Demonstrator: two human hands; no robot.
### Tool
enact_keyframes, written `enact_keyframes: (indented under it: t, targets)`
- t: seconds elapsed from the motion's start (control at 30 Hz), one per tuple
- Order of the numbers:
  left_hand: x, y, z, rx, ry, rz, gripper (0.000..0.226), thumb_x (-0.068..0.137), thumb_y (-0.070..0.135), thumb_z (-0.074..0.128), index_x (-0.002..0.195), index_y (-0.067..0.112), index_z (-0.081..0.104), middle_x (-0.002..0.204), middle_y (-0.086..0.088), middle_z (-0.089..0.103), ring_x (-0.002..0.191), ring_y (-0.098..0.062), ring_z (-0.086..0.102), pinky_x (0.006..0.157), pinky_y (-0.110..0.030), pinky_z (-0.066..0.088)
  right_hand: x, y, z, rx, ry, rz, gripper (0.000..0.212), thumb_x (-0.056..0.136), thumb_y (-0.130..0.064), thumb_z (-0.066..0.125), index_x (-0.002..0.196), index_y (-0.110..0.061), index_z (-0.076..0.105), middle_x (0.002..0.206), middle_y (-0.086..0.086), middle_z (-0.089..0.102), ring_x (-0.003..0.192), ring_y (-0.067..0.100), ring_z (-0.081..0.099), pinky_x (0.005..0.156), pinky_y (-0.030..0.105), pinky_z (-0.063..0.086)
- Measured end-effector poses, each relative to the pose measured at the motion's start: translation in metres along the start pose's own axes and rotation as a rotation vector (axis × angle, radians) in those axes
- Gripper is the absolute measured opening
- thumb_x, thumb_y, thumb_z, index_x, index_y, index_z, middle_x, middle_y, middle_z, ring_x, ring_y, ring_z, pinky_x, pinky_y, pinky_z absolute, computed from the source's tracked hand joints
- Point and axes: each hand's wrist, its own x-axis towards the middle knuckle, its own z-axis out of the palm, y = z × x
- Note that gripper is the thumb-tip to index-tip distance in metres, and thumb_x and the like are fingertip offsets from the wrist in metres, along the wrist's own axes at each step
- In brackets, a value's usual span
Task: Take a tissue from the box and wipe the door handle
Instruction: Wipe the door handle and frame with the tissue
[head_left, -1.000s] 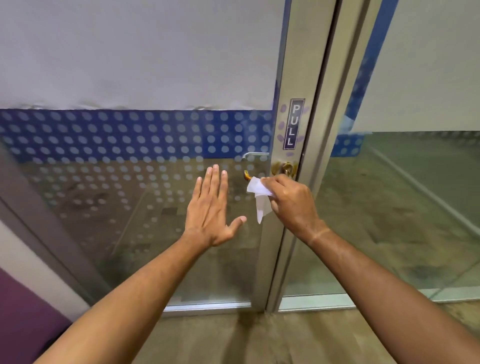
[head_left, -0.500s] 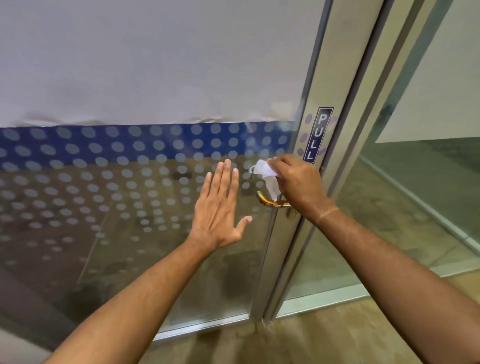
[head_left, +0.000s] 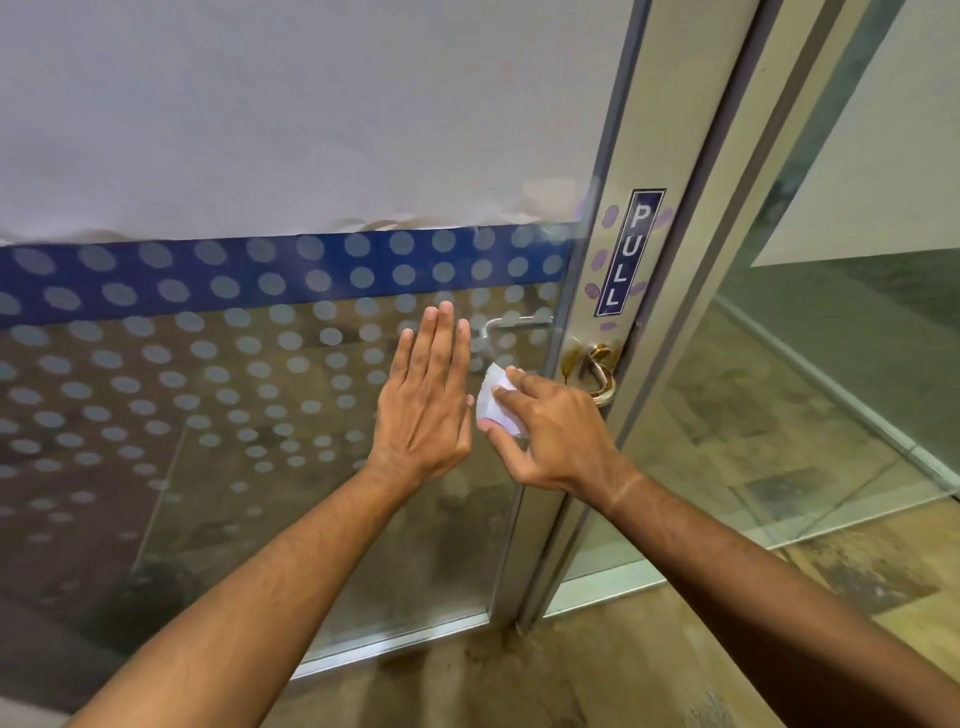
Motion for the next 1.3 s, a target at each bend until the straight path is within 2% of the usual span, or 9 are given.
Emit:
enact_keyframes:
  t: [0.1,0.17,0.23,0.37,0.57,0.73,0.83,0.97,1.3]
  targets:
    - [0.002,0.001,0.008,0.022,0.037,-0.015,0.087,0.093,0.034,0.043,0.154,0.004,-0.011,0.162,-0.018,-0.017,0.15,-0.027,-0.02,0.124,-0.043,-0.01,0.005,-0.006,0.004,0.0,0.054,0.023,0.031,0.094,-0.032,0.047,0.094,-0.008,0.066,0.1,0.013,0.069,0.078,0.026,0.067,0.058,0.032,0.054]
    - [0.003,0.001,0.014,0.036,0.065,-0.026,0.089,0.094,0.036,0.044,0.153,0.006,-0.016,0.16,-0.015,-0.028,0.15,-0.027,-0.022,0.123,-0.042,-0.013,0.006,-0.008,0.008,-0.017,0.062,0.029,0.024,0.095,-0.022,0.049,0.104,-0.005,0.063,0.098,0.013,0.068,0.078,0.026,0.067,0.06,0.032,0.054]
    - [0.005,0.001,0.019,0.042,0.088,-0.041,0.09,0.095,0.037,0.045,0.152,0.006,-0.018,0.158,-0.014,-0.031,0.15,-0.026,-0.022,0.122,-0.042,-0.014,0.007,-0.008,0.009,-0.068,0.029,0.043,0.033,0.093,-0.017,0.055,0.121,0.0,0.059,0.109,0.018,0.067,0.089,0.028,0.069,0.068,0.034,0.057]
    - [0.006,0.002,0.029,0.051,0.112,-0.068,0.089,0.097,0.04,0.043,0.152,0.006,-0.019,0.158,-0.014,-0.033,0.149,-0.026,-0.024,0.122,-0.042,-0.013,0.004,-0.006,0.008,-0.18,-0.03,0.014,0.043,0.089,-0.011,0.055,0.129,0.006,0.054,0.115,0.024,0.065,0.095,0.032,0.068,0.08,0.036,0.056]
    - [0.009,0.004,0.036,0.069,0.133,-0.09,0.089,0.099,0.041,0.042,0.151,0.009,-0.023,0.156,-0.011,-0.037,0.147,-0.024,-0.027,0.121,-0.042,-0.014,0.009,-0.006,0.012,-0.273,-0.086,-0.015,0.05,0.096,-0.009,0.033,0.143,0.008,0.031,0.134,0.021,0.053,0.126,0.03,0.05,0.116,0.038,0.025]
    - [0.008,0.004,0.037,0.086,0.15,-0.098,0.095,0.097,0.04,0.049,0.151,0.009,-0.023,0.157,-0.011,-0.036,0.148,-0.025,-0.027,0.122,-0.043,-0.013,0.006,-0.009,0.003,-0.201,-0.086,0.065,0.047,0.091,-0.022,0.054,0.132,0.001,0.052,0.125,0.017,0.062,0.117,0.028,0.057,0.106,0.037,0.037]
    - [0.009,0.005,0.037,0.095,0.133,-0.105,0.095,0.098,0.043,0.048,0.151,0.008,-0.024,0.156,-0.011,-0.038,0.147,-0.025,-0.028,0.121,-0.043,-0.014,0.011,-0.014,0.001,-0.127,-0.065,0.034,0.052,0.086,-0.022,0.064,0.131,0.002,0.053,0.132,0.022,0.057,0.125,0.032,0.053,0.109,0.04,0.037]
    - [0.008,0.004,0.036,0.096,0.126,-0.096,0.092,0.1,0.043,0.045,0.151,0.008,-0.023,0.156,-0.012,-0.037,0.147,-0.025,-0.028,0.121,-0.042,-0.015,0.016,-0.018,0.003,-0.1,-0.14,0.004,0.052,0.095,-0.012,0.052,0.142,0.003,0.036,0.146,0.024,0.041,0.137,0.034,0.038,0.11,0.038,0.035]
    - [0.008,0.003,0.035,0.079,0.104,-0.1,0.092,0.098,0.038,0.045,0.15,0.008,-0.024,0.155,-0.012,-0.039,0.147,-0.025,-0.03,0.121,-0.043,-0.013,-0.005,-0.001,0.0,-0.171,-0.17,-0.07,0.051,0.099,-0.008,0.042,0.146,0.004,0.027,0.15,0.026,0.033,0.139,0.032,0.036,0.114,0.037,0.028]
